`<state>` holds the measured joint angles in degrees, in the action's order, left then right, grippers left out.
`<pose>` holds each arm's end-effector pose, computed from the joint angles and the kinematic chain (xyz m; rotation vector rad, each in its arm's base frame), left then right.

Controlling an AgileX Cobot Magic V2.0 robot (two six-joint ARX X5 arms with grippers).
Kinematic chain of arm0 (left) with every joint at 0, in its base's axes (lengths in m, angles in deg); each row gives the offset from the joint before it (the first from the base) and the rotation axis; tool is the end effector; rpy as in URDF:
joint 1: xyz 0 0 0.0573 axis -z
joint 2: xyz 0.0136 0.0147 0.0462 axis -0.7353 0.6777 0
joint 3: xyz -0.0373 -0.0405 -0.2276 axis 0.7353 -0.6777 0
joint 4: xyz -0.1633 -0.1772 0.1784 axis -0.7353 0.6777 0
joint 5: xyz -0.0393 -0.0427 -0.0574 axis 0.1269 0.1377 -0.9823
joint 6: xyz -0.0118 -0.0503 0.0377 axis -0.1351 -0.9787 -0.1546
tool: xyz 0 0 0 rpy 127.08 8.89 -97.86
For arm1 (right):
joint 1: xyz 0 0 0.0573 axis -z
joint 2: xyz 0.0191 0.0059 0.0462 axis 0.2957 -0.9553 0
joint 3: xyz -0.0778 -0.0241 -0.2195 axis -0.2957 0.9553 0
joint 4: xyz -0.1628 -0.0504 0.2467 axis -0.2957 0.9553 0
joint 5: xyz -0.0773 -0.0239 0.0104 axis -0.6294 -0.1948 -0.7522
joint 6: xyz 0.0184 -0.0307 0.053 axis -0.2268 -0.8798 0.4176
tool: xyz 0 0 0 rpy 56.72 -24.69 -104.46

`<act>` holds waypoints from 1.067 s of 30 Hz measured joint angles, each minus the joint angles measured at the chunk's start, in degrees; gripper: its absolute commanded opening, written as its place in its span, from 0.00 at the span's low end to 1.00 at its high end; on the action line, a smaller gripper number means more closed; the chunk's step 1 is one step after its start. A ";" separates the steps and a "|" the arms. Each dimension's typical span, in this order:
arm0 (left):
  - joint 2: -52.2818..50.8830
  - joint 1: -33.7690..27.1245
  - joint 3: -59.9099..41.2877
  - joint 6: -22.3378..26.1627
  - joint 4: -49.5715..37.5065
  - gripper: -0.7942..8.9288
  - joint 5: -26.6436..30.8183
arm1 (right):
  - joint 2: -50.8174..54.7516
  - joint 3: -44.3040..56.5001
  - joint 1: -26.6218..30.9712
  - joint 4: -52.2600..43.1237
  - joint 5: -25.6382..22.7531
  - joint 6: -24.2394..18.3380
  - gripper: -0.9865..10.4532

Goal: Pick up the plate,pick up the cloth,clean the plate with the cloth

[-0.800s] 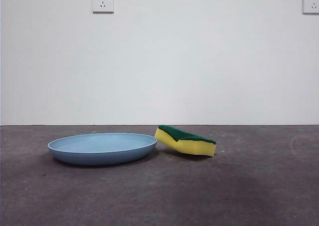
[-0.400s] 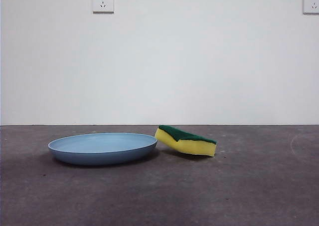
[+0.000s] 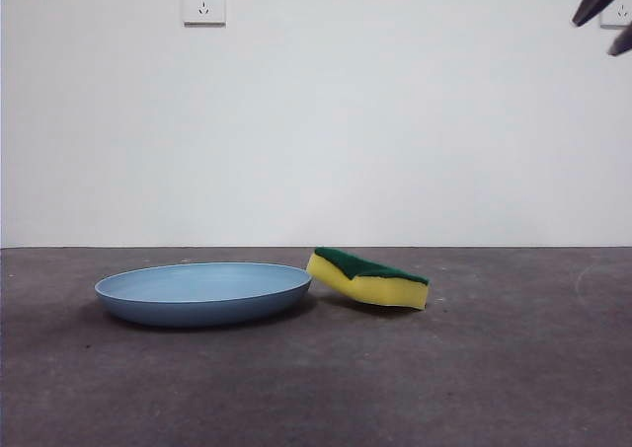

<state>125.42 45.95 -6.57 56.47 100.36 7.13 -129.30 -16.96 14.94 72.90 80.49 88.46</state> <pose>0.2414 -0.0149 0.2686 -0.2230 0.7188 -0.4147 0.2671 0.0329 0.2921 0.1843 0.7938 0.5335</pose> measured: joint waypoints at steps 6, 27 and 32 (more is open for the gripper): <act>4.09 0.00 0.00 -0.68 -2.69 0.40 0.04 | 0.04 0.00 0.00 0.00 0.02 0.28 0.50; 41.00 6.62 17.22 -3.04 -12.24 0.40 12.31 | 0.04 0.00 -0.02 0.07 0.02 0.92 0.50; 47.32 8.15 17.31 -3.04 -14.95 0.40 13.81 | 0.04 0.00 -0.02 0.11 0.02 0.92 0.50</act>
<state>172.74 54.10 10.74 53.43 85.41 20.94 -129.25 -16.96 14.92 73.01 80.51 89.38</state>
